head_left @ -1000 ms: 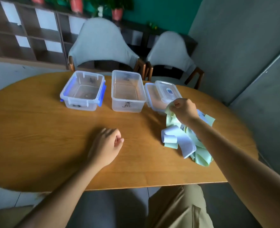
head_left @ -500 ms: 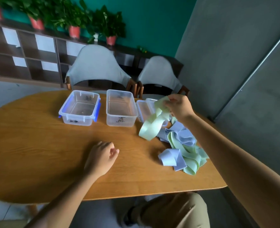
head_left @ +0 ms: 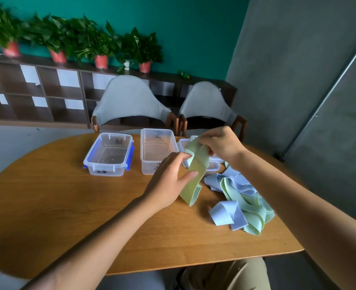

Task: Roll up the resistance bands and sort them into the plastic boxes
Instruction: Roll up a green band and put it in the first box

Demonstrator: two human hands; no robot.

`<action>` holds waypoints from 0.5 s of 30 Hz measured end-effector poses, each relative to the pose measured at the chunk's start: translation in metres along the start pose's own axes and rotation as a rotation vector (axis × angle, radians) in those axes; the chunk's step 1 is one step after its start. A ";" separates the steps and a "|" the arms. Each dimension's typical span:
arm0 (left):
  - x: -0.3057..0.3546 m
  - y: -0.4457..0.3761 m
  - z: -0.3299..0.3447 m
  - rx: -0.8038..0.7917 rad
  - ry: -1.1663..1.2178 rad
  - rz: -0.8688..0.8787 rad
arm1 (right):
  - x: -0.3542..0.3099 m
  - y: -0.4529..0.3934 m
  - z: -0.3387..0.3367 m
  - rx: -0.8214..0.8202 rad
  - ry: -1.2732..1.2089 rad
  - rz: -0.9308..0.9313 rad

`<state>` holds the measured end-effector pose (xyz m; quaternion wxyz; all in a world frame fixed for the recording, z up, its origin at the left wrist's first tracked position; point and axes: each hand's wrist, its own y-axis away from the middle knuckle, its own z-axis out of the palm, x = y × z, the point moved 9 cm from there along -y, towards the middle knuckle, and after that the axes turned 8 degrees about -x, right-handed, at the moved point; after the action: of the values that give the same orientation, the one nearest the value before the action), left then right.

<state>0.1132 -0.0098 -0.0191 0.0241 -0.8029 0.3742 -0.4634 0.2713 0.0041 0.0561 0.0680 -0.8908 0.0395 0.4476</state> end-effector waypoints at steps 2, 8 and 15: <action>-0.001 -0.003 0.001 0.004 0.061 -0.068 | -0.005 0.001 0.001 0.006 0.018 -0.015; -0.005 0.000 -0.001 0.009 0.263 -0.163 | -0.004 0.007 0.007 -0.020 0.091 0.034; 0.024 -0.001 -0.039 0.088 0.217 -0.043 | 0.007 0.015 0.029 -0.167 0.086 0.239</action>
<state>0.0905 -0.0119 0.0207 0.0089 -0.7541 0.3366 -0.5639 0.2506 -0.0060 0.0327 -0.0619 -0.9005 0.1110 0.4159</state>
